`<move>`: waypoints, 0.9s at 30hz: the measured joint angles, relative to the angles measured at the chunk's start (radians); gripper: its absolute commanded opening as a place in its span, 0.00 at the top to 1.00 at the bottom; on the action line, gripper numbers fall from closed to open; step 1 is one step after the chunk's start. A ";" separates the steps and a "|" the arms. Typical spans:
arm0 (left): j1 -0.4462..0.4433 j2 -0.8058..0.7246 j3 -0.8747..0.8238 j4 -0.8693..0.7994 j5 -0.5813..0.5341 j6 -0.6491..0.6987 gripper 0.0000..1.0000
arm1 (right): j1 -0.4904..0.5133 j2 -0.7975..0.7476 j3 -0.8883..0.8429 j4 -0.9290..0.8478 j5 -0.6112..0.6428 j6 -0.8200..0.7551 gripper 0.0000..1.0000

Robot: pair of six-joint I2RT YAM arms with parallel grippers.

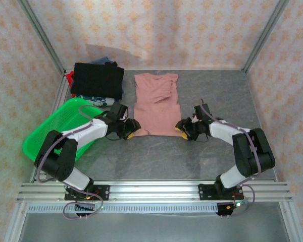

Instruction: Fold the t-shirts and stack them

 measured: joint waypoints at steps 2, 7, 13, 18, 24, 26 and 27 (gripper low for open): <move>0.000 0.030 -0.003 0.024 0.000 -0.008 0.55 | 0.000 0.011 0.000 0.008 0.000 0.000 0.50; 0.000 0.097 -0.013 0.063 0.004 -0.031 0.58 | 0.000 0.049 0.008 0.012 0.000 0.000 0.50; 0.000 0.127 -0.013 0.084 0.004 -0.042 0.66 | 0.000 0.066 0.025 0.012 -0.003 0.003 0.50; 0.000 0.145 -0.010 0.090 0.011 -0.039 0.82 | 0.000 0.064 0.035 -0.017 0.003 0.002 0.50; 0.000 0.160 0.003 0.088 0.011 -0.018 0.95 | 0.000 0.031 0.045 -0.084 0.020 -0.013 0.50; 0.000 0.162 0.009 0.086 0.011 -0.014 0.99 | 0.000 0.029 0.045 -0.090 0.021 -0.016 0.50; 0.000 0.162 0.011 0.086 0.011 -0.011 0.99 | 0.000 0.030 0.045 -0.092 0.022 -0.016 0.50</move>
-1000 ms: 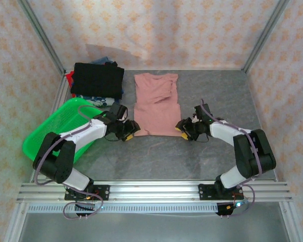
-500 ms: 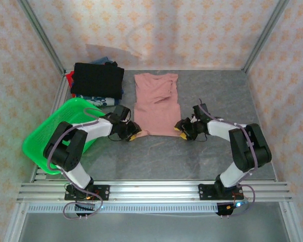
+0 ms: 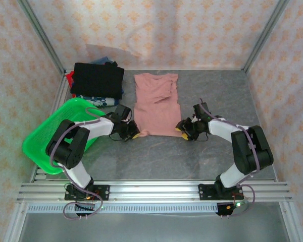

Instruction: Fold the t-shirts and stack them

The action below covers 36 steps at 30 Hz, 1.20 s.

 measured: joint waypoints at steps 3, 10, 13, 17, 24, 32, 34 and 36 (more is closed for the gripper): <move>0.000 0.004 0.008 -0.010 0.000 0.005 1.00 | 0.000 0.005 0.000 0.001 0.002 0.000 0.50; 0.000 0.004 0.013 -0.025 -0.004 0.023 1.00 | -0.004 0.062 0.026 -0.022 -0.002 0.006 0.69; 0.000 0.004 0.013 -0.027 -0.004 0.031 1.00 | -0.007 0.088 0.047 -0.053 0.002 0.010 0.90; 0.003 0.001 0.022 -0.056 -0.012 0.064 1.00 | -0.006 0.115 0.095 -0.062 0.020 -0.013 1.00; 0.026 -0.042 0.047 -0.194 -0.068 0.166 1.00 | -0.003 0.091 0.154 -0.180 0.073 -0.122 1.00; 0.025 -0.099 0.048 -0.274 -0.083 0.232 1.00 | 0.002 0.015 0.095 -0.232 0.085 -0.174 1.00; 0.022 -0.117 0.027 -0.273 -0.083 0.232 1.00 | 0.003 0.008 0.066 -0.224 0.079 -0.173 1.00; 0.010 -0.133 0.000 -0.270 -0.083 0.231 1.00 | 0.008 0.007 0.045 -0.222 0.073 -0.170 1.00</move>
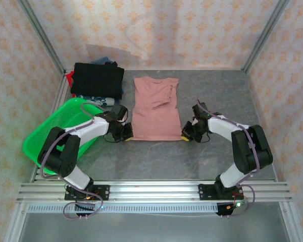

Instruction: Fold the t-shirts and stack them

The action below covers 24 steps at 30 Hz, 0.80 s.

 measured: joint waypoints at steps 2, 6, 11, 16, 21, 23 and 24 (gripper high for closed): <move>-0.017 -0.005 -0.030 0.003 0.001 -0.004 1.00 | 0.005 -0.005 -0.016 0.001 -0.004 0.003 1.00; -0.054 -0.015 -0.076 0.016 0.000 -0.024 1.00 | 0.017 -0.057 -0.063 0.012 -0.007 0.020 1.00; -0.091 -0.077 -0.131 0.027 -0.014 -0.049 1.00 | 0.035 -0.164 -0.148 0.026 -0.008 0.055 1.00; -0.115 -0.136 -0.187 0.027 -0.016 -0.069 1.00 | 0.068 -0.252 -0.248 0.048 -0.016 0.103 1.00; -0.148 -0.224 -0.219 0.003 -0.019 -0.090 1.00 | 0.091 -0.398 -0.315 0.030 -0.022 0.157 1.00; -0.156 -0.284 -0.220 -0.026 -0.020 -0.104 1.00 | 0.101 -0.500 -0.321 0.000 -0.021 0.182 1.00; -0.159 -0.322 -0.220 -0.042 -0.021 -0.109 1.00 | 0.105 -0.546 -0.322 -0.014 -0.020 0.192 1.00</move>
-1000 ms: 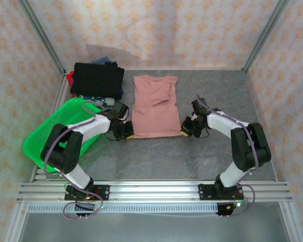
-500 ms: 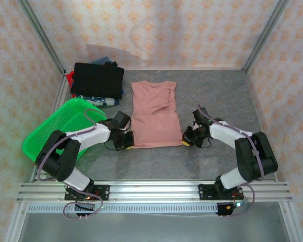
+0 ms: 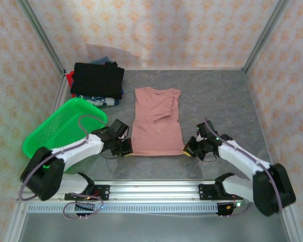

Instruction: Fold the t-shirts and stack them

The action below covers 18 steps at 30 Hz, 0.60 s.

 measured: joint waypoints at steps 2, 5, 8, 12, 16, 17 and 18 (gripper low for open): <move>-0.002 -0.082 0.002 -0.031 -0.002 -0.007 1.00 | 0.002 -0.094 0.000 -0.030 0.002 0.021 1.00; -0.004 -0.170 0.024 -0.086 -0.002 -0.018 1.00 | 0.002 -0.180 0.009 -0.080 0.001 0.042 1.00; -0.004 -0.192 0.067 -0.121 0.000 -0.024 1.00 | 0.002 -0.188 0.038 -0.115 0.001 0.056 1.00; 0.013 -0.158 0.148 -0.169 0.005 -0.017 1.00 | 0.002 -0.135 0.126 -0.140 0.003 0.058 1.00; 0.081 -0.098 0.246 -0.195 0.017 0.011 1.00 | -0.002 0.007 0.286 -0.148 0.005 0.026 1.00; 0.105 -0.079 0.270 -0.195 0.025 0.021 1.00 | -0.008 0.047 0.327 -0.149 0.005 0.012 1.00; 0.123 -0.064 0.288 -0.196 0.032 0.028 1.00 | -0.015 0.078 0.358 -0.151 0.004 0.003 1.00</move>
